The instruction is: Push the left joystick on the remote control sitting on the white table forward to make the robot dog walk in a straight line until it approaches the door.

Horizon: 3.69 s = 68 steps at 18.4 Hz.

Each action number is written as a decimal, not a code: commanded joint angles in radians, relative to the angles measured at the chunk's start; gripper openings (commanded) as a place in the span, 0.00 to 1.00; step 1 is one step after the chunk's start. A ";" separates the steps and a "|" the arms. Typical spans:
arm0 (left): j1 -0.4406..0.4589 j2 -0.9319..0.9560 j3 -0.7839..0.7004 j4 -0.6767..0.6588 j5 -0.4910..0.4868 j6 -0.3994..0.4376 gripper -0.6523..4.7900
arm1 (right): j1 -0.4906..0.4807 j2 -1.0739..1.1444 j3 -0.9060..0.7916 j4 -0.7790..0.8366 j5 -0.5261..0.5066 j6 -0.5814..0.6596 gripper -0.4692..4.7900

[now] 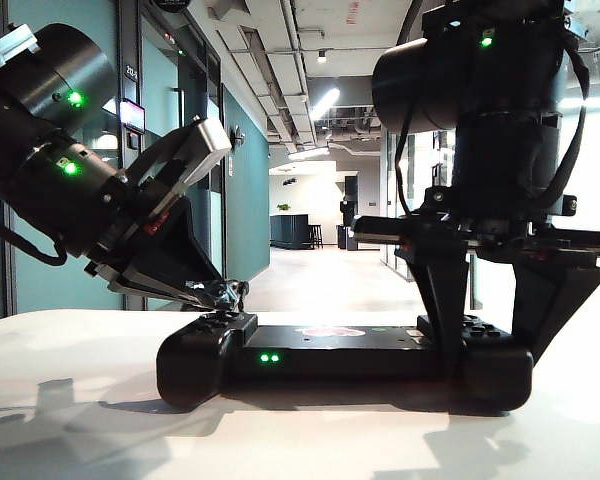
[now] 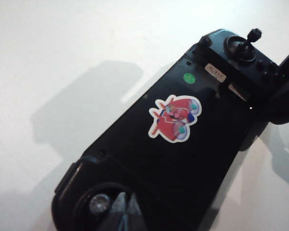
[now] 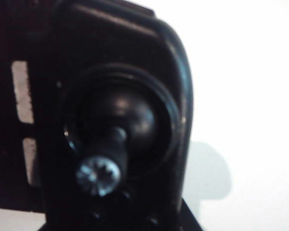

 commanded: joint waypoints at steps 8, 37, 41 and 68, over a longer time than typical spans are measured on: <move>0.000 0.000 0.002 0.022 -0.006 0.003 0.11 | 0.000 0.001 -0.002 -0.005 -0.010 -0.002 0.29; 0.000 0.000 0.002 0.035 -0.007 0.003 0.11 | 0.000 0.001 -0.002 -0.006 -0.011 -0.002 0.29; 0.000 0.000 0.002 0.035 -0.007 0.002 0.11 | 0.000 0.001 -0.002 -0.006 -0.011 -0.002 0.29; 0.000 -0.580 0.294 -0.470 -0.168 -0.224 0.11 | -0.002 0.000 0.000 0.007 -0.007 -0.054 0.53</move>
